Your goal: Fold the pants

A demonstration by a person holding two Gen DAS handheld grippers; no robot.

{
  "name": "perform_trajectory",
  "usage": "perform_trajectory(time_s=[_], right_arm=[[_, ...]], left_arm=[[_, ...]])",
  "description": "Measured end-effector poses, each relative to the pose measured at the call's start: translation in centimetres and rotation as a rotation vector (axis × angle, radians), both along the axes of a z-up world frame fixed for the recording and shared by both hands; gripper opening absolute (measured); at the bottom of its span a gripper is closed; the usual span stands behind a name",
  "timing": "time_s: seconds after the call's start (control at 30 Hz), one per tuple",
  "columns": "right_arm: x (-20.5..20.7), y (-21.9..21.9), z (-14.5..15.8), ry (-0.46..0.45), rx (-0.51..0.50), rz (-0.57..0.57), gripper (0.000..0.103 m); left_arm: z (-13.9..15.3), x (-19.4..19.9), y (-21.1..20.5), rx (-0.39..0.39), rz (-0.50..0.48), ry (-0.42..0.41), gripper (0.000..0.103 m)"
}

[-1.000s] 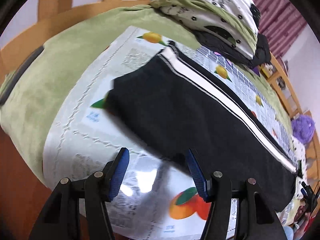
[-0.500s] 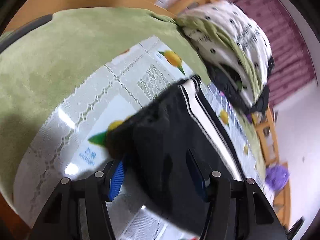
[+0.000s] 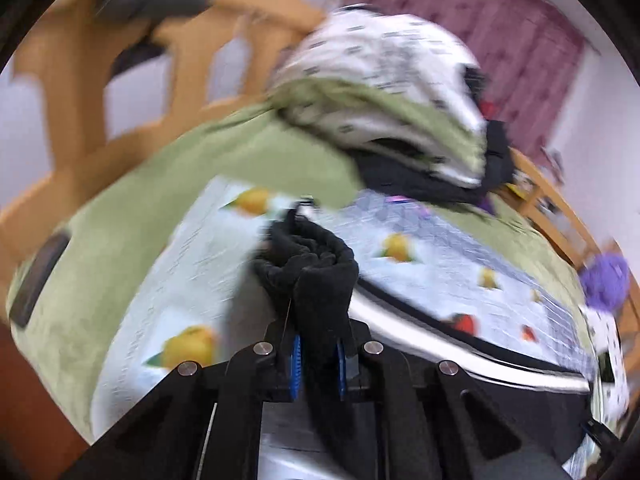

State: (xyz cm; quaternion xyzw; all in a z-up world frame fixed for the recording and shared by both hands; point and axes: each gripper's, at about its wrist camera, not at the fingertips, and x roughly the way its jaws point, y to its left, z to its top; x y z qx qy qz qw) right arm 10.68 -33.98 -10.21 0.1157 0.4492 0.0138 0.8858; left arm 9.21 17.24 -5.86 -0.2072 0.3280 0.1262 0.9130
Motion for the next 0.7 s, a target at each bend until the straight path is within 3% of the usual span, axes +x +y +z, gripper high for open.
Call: perform_trajectory(time_s=[0.13, 0.23, 0.43, 0.6, 0.7], right_arm=[[-0.8, -0.7, 0.4, -0.048, -0.121, -0.021, 0.048], [-1.4, -2.0, 0.4, -0.062, -0.163, -0.040, 0.048], [-3.5, -8.0, 0.2, -0.038, 0.009, -0.126, 0.048], [-5.3, -10.4, 0.4, -0.045, 0.007, -0.181, 0.047], [-5.9, -11.4, 0.5, -0.050, 0.021, -0.189, 0.047]], left_arm=[[3.4, 1.2, -7.8, 0.076, -0.146, -0.045, 0.012], [3.7, 1.8, -14.0, 0.091, -0.250, -0.044, 0.012], [0.1, 3.3, -25.8, 0.054, -0.450, 0.020, 0.012], [-4.4, 3.1, -33.2, 0.000, -0.600, 0.109, 0.012], [-7.2, 2.8, -34.7, -0.071, -0.677, 0.240, 0.014]])
